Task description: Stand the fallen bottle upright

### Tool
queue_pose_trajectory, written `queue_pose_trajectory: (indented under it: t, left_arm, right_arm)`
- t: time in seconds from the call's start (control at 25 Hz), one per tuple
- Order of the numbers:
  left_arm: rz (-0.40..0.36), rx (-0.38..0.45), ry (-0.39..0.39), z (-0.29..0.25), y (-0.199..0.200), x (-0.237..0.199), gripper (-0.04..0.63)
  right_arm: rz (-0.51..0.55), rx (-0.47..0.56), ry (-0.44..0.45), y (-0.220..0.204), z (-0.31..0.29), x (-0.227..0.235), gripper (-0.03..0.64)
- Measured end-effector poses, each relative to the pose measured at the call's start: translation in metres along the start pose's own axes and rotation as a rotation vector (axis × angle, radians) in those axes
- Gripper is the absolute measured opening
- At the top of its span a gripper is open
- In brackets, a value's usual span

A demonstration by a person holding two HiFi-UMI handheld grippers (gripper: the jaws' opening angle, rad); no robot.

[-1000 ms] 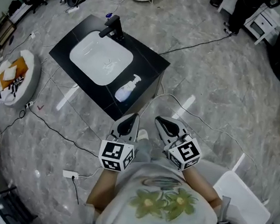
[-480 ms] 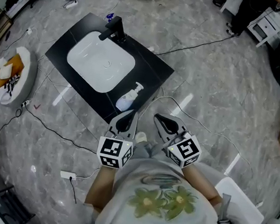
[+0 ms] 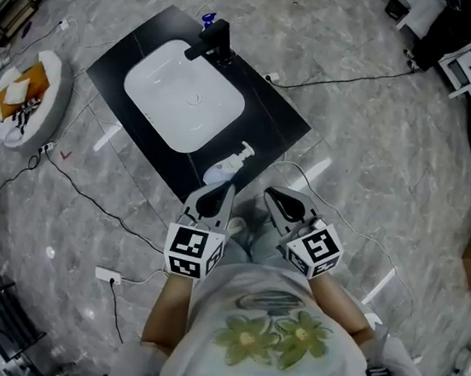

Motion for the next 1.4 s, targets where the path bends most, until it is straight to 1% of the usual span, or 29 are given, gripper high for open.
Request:
queue_pose_trajectory:
  t: [0.16,0.36,0.48,0.64,0.84,1.2,1.4]
  left_arm:
    - [0.037,-0.042,0.017,-0.018,-0.001,-0.015,0.018]
    - [0.070,-0.053,0.065,-0.039,0.003,-0.025,0.018]
    - [0.076,-0.058,0.089,-0.050,0.008,-0.029,0.018]
    - [0.040,-0.088,0.122,-0.060,0.010,-0.037,0.018]
    - [-0.031,-0.161,0.169,-0.075,0.008,-0.049,0.018]
    - [-0.106,-0.281,0.143,-0.103,0.006,-0.054,0.020]
    - [-0.130,-0.319,0.138,-0.116,0.003,-0.062,0.020]
  right_arm:
    - [0.026,-0.046,0.075,0.003,-0.025,0.012,0.043]
    - [0.049,-0.094,0.178,0.007,-0.049,0.032,0.043]
    - [0.075,-0.112,0.213,0.010,-0.060,0.044,0.043]
    - [0.071,-0.127,0.235,0.008,-0.075,0.053,0.043]
    - [0.062,-0.141,0.261,0.003,-0.091,0.063,0.043]
    - [0.047,-0.141,0.251,0.006,-0.104,0.084,0.043]
    - [0.024,-0.153,0.240,0.000,-0.111,0.095,0.043]
Point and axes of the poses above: the fingertips, and each gripper's own axes: z backward along the fingers, x to its right, y out of its top, the point moved 8 cm from there along z, backward along the fingers, and after that the axes turned 9 degrees about -y, right-handed, at the moved point
